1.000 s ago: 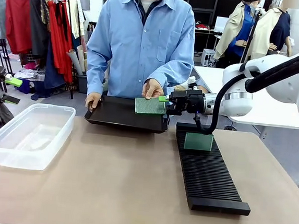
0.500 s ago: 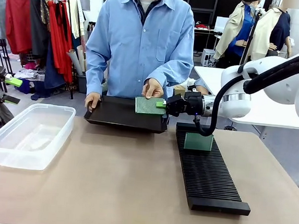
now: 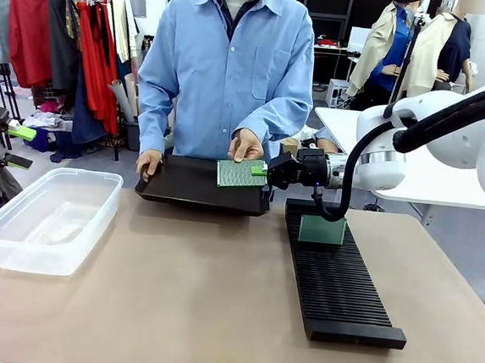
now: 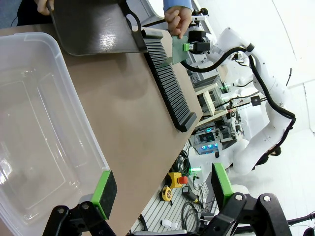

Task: Sort PCBs into racks and boxes based on the side picked up.
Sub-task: Pick up the Blank PCB handed by the Human, then if the short side of the Blank PCB is picked up, insert it into the PCB Rack ; if the long side is picked up, place it in the Organizing box.

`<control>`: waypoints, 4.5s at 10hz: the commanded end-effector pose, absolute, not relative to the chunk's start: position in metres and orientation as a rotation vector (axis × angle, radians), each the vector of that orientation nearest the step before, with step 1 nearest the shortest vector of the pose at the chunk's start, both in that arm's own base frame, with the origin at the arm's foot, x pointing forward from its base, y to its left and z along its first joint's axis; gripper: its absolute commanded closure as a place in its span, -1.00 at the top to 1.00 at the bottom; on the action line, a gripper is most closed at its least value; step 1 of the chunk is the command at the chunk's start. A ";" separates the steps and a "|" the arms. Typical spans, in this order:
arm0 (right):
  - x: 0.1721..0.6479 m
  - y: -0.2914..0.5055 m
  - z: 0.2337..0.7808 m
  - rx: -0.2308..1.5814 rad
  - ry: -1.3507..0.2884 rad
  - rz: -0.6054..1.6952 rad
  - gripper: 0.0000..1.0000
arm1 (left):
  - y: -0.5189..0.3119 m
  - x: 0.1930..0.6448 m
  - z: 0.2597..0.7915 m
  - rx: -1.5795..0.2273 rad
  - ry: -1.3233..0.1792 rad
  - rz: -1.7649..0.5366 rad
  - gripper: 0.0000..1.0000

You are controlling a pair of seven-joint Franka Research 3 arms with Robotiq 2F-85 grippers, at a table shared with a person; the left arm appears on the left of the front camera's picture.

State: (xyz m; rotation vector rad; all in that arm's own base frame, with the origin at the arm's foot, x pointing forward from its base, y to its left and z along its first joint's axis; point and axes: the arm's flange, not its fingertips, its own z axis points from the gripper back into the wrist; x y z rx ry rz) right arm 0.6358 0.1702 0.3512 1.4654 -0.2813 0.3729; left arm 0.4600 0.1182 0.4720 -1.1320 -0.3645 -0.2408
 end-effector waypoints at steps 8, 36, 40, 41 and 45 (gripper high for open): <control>0.637 0.170 0.351 1.457 -0.303 0.359 -1.00 | 0.118 0.459 0.473 -1.125 -0.365 -0.243 1.00; 0.616 0.111 0.368 1.527 -0.363 0.354 -1.00 | 0.118 0.459 0.473 -1.125 -0.365 -0.243 1.00; 0.571 0.021 0.390 1.527 -0.440 0.441 -1.00 | 0.118 0.459 0.473 -1.125 -0.365 -0.243 1.00; 0.559 0.002 0.392 1.514 -0.461 0.465 -1.00 | 0.118 0.459 0.473 -1.125 -0.365 -0.243 1.00; 0.515 -0.045 0.379 1.452 -0.509 0.565 -1.00 | 0.118 0.459 0.473 -1.125 -0.365 -0.243 1.00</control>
